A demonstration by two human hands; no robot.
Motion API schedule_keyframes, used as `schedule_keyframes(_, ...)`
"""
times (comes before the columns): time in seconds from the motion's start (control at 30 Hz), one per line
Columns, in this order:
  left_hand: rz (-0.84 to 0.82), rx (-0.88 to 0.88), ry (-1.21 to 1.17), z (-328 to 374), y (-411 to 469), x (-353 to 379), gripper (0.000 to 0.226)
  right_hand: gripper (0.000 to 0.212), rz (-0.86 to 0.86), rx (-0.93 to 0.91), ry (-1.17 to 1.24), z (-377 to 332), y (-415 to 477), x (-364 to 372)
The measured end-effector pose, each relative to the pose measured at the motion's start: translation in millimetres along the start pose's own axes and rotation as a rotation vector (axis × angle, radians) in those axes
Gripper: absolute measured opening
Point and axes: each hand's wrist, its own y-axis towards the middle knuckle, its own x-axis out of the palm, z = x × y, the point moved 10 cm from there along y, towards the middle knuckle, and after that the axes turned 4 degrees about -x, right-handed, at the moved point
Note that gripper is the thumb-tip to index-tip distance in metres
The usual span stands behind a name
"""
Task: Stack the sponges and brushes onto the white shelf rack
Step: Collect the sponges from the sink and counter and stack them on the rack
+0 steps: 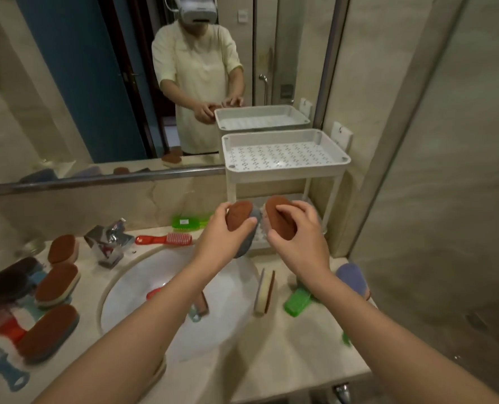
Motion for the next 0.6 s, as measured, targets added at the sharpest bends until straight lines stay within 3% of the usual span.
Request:
schedule_keyframes(0.17, -0.002, 0.111, 0.017, 64, 31, 1, 0.087, 0.048, 0.049, -0.057, 0.024, -16, 53, -36)
schedule_keyframes(0.27, -0.088, 0.159, 0.026, 95, 47, 13, 0.095, 0.049, 0.057, -0.089, 0.051, -16, 82, -53)
schedule_keyframes(0.6, -0.299, 0.215, 0.141, 141, 103, 52, 0.108, 0.055, -0.065, -0.077, 0.024, 19, 179, -67)
